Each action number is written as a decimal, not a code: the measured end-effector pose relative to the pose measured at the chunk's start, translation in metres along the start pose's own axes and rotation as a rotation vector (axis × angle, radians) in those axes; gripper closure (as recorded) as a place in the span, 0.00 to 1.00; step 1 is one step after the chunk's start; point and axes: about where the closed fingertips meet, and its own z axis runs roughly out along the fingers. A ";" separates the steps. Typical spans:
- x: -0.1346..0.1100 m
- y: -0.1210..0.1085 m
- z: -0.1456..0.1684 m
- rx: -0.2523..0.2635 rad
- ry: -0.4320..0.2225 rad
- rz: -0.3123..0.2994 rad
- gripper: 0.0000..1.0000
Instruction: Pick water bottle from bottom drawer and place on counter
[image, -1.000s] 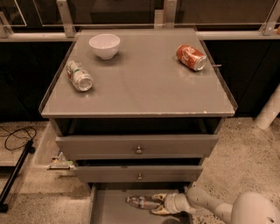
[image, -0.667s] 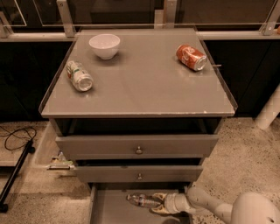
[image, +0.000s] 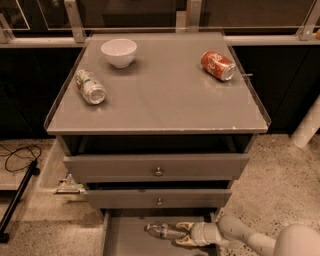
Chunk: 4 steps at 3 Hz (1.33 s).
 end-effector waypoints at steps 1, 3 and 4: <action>-0.009 0.001 -0.038 0.007 -0.026 0.016 1.00; -0.040 -0.008 -0.175 0.064 0.096 0.010 1.00; -0.085 -0.027 -0.264 0.124 0.125 -0.048 1.00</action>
Offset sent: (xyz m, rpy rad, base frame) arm -0.0195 -0.1360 0.1614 -0.1361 0.0026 -0.0676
